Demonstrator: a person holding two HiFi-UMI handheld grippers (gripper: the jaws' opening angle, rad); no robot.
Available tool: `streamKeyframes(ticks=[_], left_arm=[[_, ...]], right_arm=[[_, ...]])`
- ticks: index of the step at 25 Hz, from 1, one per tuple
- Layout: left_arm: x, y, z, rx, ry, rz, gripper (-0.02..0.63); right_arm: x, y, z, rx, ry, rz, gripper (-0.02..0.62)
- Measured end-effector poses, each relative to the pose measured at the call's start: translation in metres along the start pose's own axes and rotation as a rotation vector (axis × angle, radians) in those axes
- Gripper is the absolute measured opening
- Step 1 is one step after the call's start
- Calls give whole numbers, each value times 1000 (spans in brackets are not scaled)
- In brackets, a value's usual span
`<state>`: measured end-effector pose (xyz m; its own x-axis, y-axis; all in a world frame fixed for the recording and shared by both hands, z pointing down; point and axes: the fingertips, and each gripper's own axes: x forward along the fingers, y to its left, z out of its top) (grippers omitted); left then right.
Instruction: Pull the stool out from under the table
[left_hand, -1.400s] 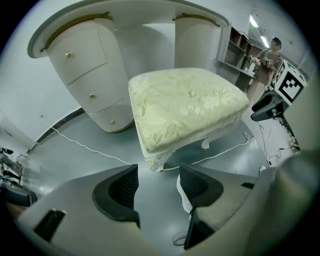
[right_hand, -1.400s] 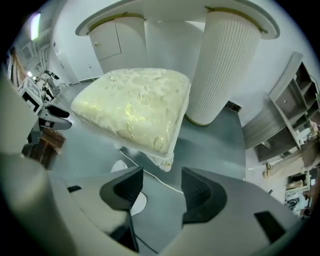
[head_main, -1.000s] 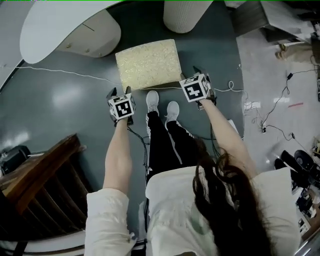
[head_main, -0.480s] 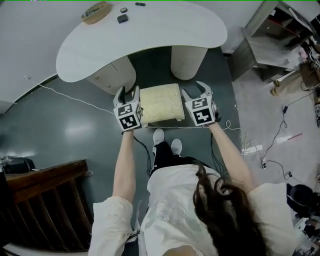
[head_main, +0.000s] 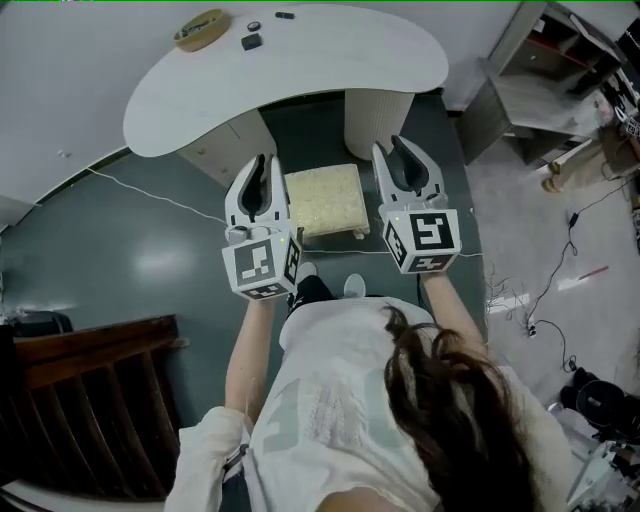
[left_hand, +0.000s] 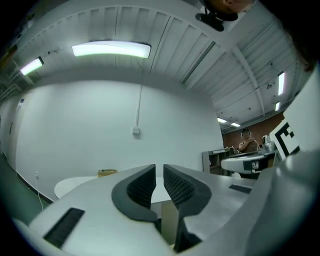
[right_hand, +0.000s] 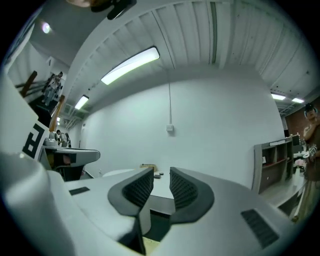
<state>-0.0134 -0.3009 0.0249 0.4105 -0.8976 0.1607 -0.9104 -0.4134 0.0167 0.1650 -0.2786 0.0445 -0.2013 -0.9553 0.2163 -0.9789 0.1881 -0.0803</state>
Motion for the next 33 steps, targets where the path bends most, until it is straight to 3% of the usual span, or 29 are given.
streamKeyframes(ticks=[3, 6, 12, 33], left_arm=[[-18, -6, 18, 20, -55, 8, 44], [-29, -6, 17, 44, -62, 29, 41], [-35, -4, -4, 64, -4, 56, 31], [-11, 9, 1, 47, -13, 51, 31]], right_arm=[[-20, 9, 7, 16, -38, -1, 55], [-32, 14, 1, -13, -36, -9, 37], [-40, 16, -14, 4, -13, -34, 31], [-19, 8, -15, -27, 21, -18, 31]])
